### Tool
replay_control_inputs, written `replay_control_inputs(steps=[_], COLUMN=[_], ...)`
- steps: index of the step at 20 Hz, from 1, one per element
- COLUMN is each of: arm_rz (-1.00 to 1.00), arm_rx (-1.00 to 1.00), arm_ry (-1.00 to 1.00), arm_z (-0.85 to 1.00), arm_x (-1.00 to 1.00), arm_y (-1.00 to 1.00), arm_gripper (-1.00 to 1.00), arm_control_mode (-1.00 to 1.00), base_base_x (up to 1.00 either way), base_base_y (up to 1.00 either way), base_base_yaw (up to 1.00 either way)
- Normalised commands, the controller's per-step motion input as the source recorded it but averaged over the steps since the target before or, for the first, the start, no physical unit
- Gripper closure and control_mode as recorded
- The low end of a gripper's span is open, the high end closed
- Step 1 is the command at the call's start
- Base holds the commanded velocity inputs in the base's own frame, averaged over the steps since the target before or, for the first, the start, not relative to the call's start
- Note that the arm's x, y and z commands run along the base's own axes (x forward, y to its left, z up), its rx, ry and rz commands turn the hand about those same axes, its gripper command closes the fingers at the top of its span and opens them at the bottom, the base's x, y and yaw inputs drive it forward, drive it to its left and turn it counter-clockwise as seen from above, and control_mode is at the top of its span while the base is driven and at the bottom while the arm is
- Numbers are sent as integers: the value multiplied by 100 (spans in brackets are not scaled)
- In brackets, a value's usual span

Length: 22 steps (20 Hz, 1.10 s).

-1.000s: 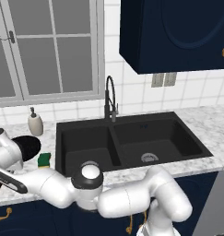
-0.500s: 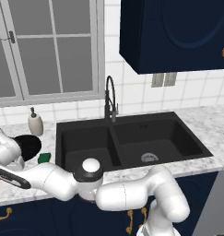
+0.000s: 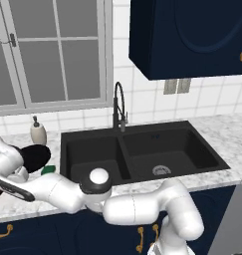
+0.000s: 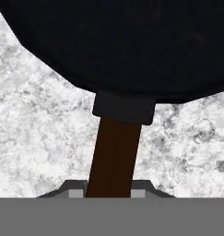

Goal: Pick the pan and sponge and place them into the sink. Then turn on the water.

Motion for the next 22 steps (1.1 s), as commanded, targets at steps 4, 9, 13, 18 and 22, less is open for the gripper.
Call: replay_control_inputs(steps=[4,9,13,18,22], arm_rz=[-11,-3,0,0,0], arm_rx=[5,7,29,32,32], arm_ry=[-10,-30,-44,-37,-18], arm_z=[24,13,-28,-28,-1], arm_x=[0,-1,-6,-64,-12], arm_y=[-62,-79,-100,-100,-100], arm_gripper=[100,100,100,100,100], arm_control_mode=[-100,-100,-100,-100,-100], base_base_x=[0,0,0,0,0], base_base_y=[0,0,0,0,0], base_base_yaw=[0,0,0,0,0])
